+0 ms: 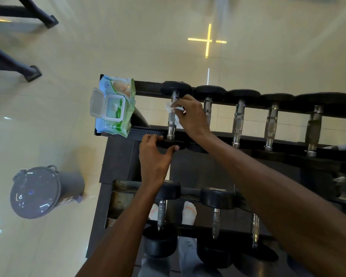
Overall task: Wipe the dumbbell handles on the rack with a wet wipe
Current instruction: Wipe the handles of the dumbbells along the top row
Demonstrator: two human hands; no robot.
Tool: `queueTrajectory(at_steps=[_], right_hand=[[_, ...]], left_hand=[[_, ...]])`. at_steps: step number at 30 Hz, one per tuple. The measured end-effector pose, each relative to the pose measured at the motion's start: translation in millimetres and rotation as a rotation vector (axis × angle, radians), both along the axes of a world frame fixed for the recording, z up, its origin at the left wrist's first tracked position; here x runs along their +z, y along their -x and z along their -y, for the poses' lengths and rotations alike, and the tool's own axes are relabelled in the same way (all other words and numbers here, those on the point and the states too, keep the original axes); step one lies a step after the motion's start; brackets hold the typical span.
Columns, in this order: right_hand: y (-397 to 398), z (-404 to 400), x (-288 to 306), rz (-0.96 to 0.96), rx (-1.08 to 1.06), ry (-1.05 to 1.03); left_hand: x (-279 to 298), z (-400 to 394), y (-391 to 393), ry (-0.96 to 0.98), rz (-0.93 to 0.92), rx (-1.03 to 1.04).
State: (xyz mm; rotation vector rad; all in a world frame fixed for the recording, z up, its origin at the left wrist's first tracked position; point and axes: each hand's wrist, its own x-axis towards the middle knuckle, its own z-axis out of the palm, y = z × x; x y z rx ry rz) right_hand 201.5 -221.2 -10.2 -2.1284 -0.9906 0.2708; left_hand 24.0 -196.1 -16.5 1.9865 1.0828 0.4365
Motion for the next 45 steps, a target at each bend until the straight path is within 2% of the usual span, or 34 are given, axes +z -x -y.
queueTrajectory(at_steps=[3, 9, 10, 11, 14, 16, 20, 24, 26, 29, 31, 33, 36, 41, 43, 45], right_hand=[[-2.5, -12.5, 3.1, -0.089, -0.291, -0.070], [12.6, -29.6, 4.1, -0.408, -0.703, -0.271], [14.5, -30.5, 2.7, -0.397, -0.715, -0.261], [16.9, -30.1, 2.0, -0.328, -0.676, -0.242], [19.5, -17.6, -0.4, -0.077, -0.368, -0.111], [12.8, -5.9, -2.9, 0.018, -0.237, -0.022], [9.2, 12.7, -4.6, 0.045, -0.138, 0.066], [19.1, 34.3, -4.9, 0.042, 0.250, 0.152], [20.3, 38.1, -6.1, 0.043, 0.349, 0.219], [20.6, 36.5, -7.7, -0.078, 0.170, 0.164], [21.0, 37.4, -7.1, -0.190, -0.027, 0.121], [18.3, 39.8, -4.7, -0.241, -0.134, 0.098], [7.6, 40.6, 0.9, -0.266, -0.184, 0.045], [-10.6, 41.0, 11.2, -0.279, -0.175, 0.049], [-17.8, 41.2, 15.3, -0.282, -0.165, 0.047], [-23.5, 40.9, 16.0, -0.296, -0.156, 0.051]], left_hand=[[-1.3, 0.4, 0.3, -0.004, 0.002, -0.008], [-0.6, -2.1, 0.0, 0.000, -0.011, -0.038], [0.6, -3.0, -1.1, 0.001, -0.011, -0.044], [0.8, -3.9, -1.5, 0.000, -0.011, -0.049], [4.1, -4.8, 0.0, -0.005, -0.010, -0.065], [4.9, -5.9, 0.2, -0.012, -0.014, -0.072], [3.3, -7.3, 1.0, -0.009, -0.026, -0.067], [0.1, -5.0, 0.6, -0.011, -0.008, -0.055], [-1.3, -4.1, 1.3, -0.002, 0.005, -0.060], [0.1, -3.5, 3.2, -0.041, -0.018, -0.102], [3.3, -3.9, 3.7, -0.117, -0.054, -0.165], [6.6, -5.2, 1.7, -0.221, -0.092, -0.273], [8.0, -8.4, -10.2, -0.367, -0.236, -0.535], [15.6, -1.0, -49.5, -0.645, -0.703, -0.829], [16.0, 1.3, -62.4, -0.713, -0.768, -0.872], [10.5, -0.7, -62.7, -0.713, -0.722, -0.854]])
